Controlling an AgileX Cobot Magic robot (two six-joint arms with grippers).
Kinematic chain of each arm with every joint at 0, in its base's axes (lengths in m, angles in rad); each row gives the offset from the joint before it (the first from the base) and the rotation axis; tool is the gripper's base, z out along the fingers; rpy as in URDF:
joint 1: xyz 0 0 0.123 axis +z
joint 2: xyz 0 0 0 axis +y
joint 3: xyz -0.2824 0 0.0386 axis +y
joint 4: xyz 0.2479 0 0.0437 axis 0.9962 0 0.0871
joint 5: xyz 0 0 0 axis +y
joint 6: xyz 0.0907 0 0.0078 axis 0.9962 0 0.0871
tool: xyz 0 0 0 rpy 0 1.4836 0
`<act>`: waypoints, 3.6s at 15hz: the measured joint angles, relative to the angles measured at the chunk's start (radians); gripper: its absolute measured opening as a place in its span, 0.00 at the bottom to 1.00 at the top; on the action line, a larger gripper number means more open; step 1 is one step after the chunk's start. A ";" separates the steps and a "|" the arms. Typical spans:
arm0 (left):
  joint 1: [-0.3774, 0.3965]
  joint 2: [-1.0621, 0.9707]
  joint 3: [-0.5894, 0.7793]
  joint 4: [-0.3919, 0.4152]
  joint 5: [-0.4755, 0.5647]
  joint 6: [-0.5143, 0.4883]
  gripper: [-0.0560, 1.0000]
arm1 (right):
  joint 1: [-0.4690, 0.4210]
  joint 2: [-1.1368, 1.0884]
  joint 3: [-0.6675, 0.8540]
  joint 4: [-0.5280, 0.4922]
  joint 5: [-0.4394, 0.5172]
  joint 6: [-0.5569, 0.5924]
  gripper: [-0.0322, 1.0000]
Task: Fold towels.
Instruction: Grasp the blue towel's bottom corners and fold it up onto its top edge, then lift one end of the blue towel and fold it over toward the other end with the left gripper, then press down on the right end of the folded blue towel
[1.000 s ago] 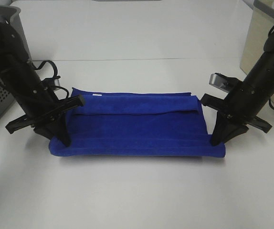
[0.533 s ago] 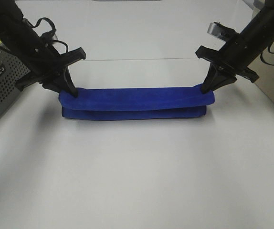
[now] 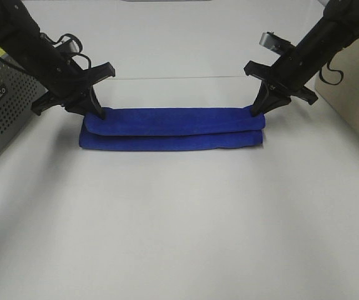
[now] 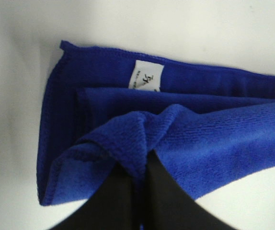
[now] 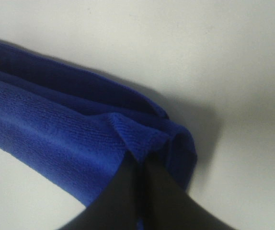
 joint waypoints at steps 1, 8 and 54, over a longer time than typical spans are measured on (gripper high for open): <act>0.000 0.006 0.000 -0.003 -0.029 0.000 0.08 | 0.000 0.007 0.000 0.000 0.000 0.003 0.05; 0.000 -0.002 -0.003 0.016 -0.081 0.102 0.82 | 0.000 0.000 -0.006 -0.004 0.073 0.008 0.74; -0.290 0.130 -0.312 -0.185 -0.083 -0.217 0.53 | 0.000 -0.044 -0.006 -0.052 0.089 0.034 0.76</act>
